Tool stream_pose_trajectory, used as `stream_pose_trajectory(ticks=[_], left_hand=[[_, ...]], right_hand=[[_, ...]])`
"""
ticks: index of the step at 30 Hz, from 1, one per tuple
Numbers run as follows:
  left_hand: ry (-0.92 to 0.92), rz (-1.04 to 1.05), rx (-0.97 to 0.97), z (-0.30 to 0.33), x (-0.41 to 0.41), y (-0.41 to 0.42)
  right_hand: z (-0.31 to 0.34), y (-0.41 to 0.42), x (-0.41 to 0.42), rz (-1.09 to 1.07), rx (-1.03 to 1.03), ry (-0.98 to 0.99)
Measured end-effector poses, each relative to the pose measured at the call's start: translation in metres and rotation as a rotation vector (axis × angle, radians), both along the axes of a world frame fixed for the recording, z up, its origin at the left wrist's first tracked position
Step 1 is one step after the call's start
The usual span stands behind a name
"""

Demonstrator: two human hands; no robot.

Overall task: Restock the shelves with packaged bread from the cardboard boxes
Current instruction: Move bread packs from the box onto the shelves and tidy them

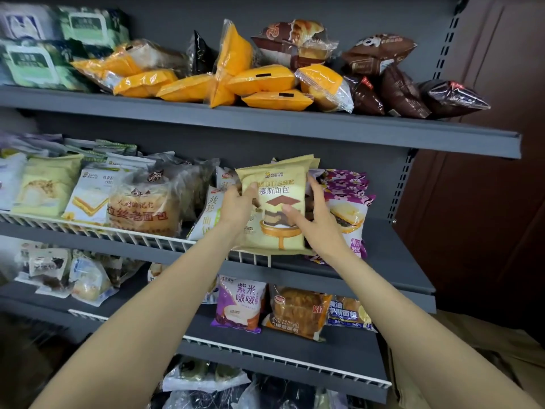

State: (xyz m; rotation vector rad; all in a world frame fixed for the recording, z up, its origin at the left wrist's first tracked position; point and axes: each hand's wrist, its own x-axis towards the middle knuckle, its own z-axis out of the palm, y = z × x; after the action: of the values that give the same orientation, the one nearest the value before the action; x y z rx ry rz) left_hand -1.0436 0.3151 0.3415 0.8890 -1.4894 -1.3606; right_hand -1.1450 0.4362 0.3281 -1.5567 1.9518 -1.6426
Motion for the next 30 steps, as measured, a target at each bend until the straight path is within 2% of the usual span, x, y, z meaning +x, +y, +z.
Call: stream_pose_trajectory(ticks=[2,4,5,8,10,12,14,18,19,20,22,25,30], left_hand=[[0.013,-0.064,0.037,-0.001,-0.001,-0.005],[-0.076,-0.071,-0.052,-0.001,-0.003,-0.009],[-0.228,-0.058,-0.191,-0.002,-0.004,-0.013],[-0.899,-0.017,-0.697,-0.01,0.001,-0.026],[-1.122,-0.072,-0.789,-0.014,0.007,-0.035],[-1.217,-0.167,-0.795,-0.017,0.012,-0.044],[-1.278,-0.239,-0.808,-0.02,0.016,-0.051],[-1.313,-0.28,-0.811,-0.024,0.018,-0.063],[-1.31,-0.275,-0.817,-0.025,0.018,-0.064],[-1.31,-0.267,-0.827,-0.027,0.018,-0.064],[-1.302,-0.244,-0.85,-0.03,0.018,-0.066],[-1.286,-0.222,-0.878,-0.032,0.019,-0.066],[-1.268,-0.266,-0.881,-0.028,0.024,-0.065]], right_hand=[[0.007,-0.01,0.004,-0.012,-0.048,-0.029],[0.012,-0.019,0.005,-0.116,-0.051,0.129],[0.014,-0.022,0.006,-0.204,-0.02,0.251],[0.015,-0.036,0.005,-0.466,0.086,0.484],[0.009,-0.051,0.0,-0.6,0.156,0.573],[-0.004,-0.072,-0.007,-0.732,0.155,0.705],[-0.009,-0.081,-0.011,-0.783,0.202,0.8],[-0.031,-0.102,-0.019,-0.562,0.279,0.861],[-0.036,-0.107,-0.021,-0.549,0.357,0.895],[-0.038,-0.108,-0.019,-0.521,0.445,0.895],[-0.044,-0.113,-0.022,-0.439,0.429,0.877],[-0.042,-0.111,-0.025,-0.377,0.558,0.917],[-0.027,-0.103,-0.015,-0.315,0.541,0.82]])
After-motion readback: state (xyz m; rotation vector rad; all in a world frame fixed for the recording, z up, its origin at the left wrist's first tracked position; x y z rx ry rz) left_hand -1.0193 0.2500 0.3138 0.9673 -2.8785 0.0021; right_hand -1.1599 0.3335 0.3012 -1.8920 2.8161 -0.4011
